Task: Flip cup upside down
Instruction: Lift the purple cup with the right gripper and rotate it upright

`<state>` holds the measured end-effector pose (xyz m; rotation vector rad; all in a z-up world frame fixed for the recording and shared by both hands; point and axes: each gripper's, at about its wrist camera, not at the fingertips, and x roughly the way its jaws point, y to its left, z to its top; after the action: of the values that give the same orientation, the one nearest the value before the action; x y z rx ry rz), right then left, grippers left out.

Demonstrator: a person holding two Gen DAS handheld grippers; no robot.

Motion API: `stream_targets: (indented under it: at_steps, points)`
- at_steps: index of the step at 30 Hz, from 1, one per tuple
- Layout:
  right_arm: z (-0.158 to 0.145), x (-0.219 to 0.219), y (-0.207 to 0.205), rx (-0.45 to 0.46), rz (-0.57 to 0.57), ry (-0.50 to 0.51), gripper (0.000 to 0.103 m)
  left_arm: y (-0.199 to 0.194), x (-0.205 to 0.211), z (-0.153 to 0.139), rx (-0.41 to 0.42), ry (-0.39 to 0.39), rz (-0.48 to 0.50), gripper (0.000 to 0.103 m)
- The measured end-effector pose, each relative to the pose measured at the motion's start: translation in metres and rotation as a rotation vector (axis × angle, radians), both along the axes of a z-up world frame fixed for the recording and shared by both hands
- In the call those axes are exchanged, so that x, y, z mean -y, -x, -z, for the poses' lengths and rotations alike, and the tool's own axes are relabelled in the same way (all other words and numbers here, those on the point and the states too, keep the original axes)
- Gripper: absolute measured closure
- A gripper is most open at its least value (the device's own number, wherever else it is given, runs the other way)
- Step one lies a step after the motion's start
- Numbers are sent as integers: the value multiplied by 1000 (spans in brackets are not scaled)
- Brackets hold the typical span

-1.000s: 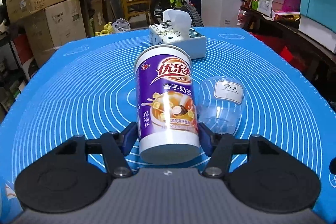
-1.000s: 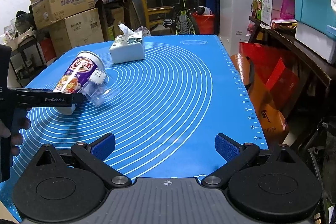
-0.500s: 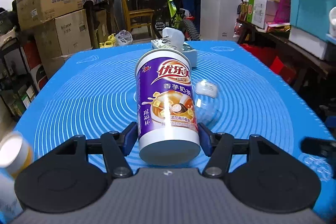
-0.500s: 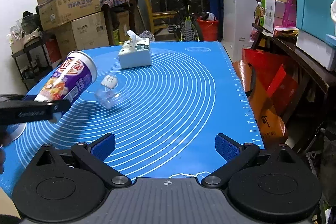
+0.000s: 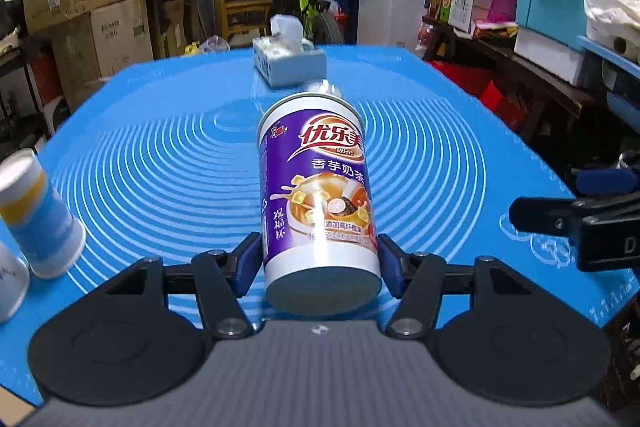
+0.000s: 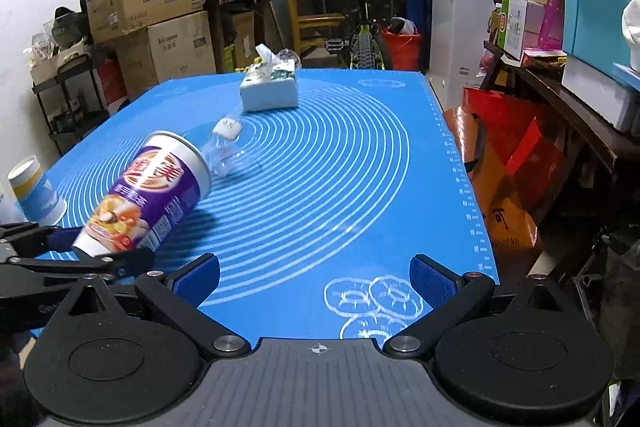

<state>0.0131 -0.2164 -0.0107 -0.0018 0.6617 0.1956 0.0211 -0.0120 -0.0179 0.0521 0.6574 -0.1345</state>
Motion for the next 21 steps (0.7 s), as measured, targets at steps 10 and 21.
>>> stream_targets:
  at_steps: [10,21]
  points:
    - [0,0,2,-7,-5,1,2,0,0,7,-16,5,0,36]
    - [1,-5,3,-12,-9,7,2,0,2,11,-32,1,9,17]
